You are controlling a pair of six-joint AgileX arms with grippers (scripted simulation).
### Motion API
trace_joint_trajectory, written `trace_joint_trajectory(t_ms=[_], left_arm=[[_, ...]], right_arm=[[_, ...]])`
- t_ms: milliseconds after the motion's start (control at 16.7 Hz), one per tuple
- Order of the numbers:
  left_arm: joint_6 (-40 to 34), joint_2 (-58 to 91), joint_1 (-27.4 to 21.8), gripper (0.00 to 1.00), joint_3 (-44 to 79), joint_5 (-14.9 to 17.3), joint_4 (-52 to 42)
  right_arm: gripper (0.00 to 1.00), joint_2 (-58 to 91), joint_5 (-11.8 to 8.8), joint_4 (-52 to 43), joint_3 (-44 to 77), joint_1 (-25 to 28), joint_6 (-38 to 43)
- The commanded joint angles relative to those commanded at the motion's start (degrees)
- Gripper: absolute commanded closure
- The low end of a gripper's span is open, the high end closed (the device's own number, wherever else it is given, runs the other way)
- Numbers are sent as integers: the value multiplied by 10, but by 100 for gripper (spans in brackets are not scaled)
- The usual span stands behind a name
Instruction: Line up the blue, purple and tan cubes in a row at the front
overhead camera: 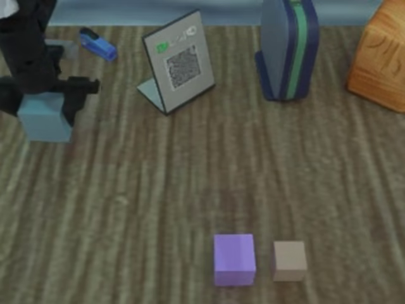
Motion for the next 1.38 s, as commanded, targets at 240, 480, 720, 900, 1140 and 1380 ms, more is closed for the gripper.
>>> trace_joint_trajectory(t_ms=[240, 480, 720, 900, 1140, 1380], left_arm=[[0, -6, 1, 100, 9, 0, -11], [-20, -23, -23, 100, -13, 0, -5], [-127, -102, -120, 100, -113, -1, 15], [-245, -181, -219, 100, -225, 0, 33], [-371, -282, -335, 100, -349, 0, 61], [-404, -315, -367, 100, -381, -1, 71]], right_arm=[[0, 0, 0, 0, 0, 0, 0], [0, 0, 0, 0, 0, 0, 0], [0, 0, 0, 0, 0, 0, 0], [0, 0, 0, 0, 0, 0, 0], [0, 0, 0, 0, 0, 0, 0], [0, 0, 0, 0, 0, 0, 0]])
